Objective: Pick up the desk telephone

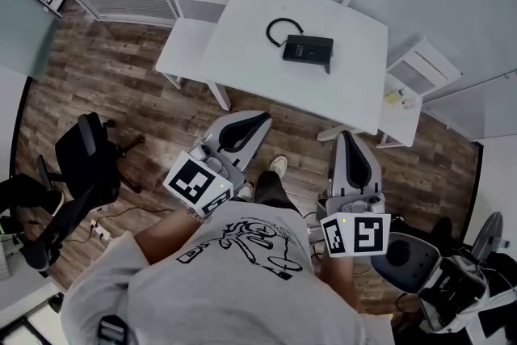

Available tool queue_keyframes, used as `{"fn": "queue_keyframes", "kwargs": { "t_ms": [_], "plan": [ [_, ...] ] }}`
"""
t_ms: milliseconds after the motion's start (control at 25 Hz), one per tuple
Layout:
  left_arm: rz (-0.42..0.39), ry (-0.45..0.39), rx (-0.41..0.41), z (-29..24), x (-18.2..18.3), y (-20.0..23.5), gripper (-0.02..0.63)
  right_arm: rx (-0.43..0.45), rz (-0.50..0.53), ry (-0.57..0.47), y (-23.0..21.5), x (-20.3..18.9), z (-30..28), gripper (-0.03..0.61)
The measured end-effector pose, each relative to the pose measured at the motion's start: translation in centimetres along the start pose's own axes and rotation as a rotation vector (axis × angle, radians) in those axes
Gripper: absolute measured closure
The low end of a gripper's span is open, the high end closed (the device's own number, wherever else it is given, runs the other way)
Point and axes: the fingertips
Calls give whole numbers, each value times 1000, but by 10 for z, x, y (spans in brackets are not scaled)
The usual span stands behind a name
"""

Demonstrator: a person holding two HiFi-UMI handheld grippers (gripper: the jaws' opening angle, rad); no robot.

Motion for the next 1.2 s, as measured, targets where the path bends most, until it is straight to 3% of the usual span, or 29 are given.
{"fn": "queue_keyframes", "kwargs": {
  "t_ms": [600,1200],
  "plan": [
    [22,11,43,-145,11,15,611,37,-10,-15,-136,20,-68,572],
    [50,34,83,-203,14,76,611,63,-36,27,-174,18,-143,572]
  ]
}}
Point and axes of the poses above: the fingertips, and each gripper's own axes: z backward along the fingers, y to its left, x out of its top, and after that the axes turned 5 degrees about y, right-handed
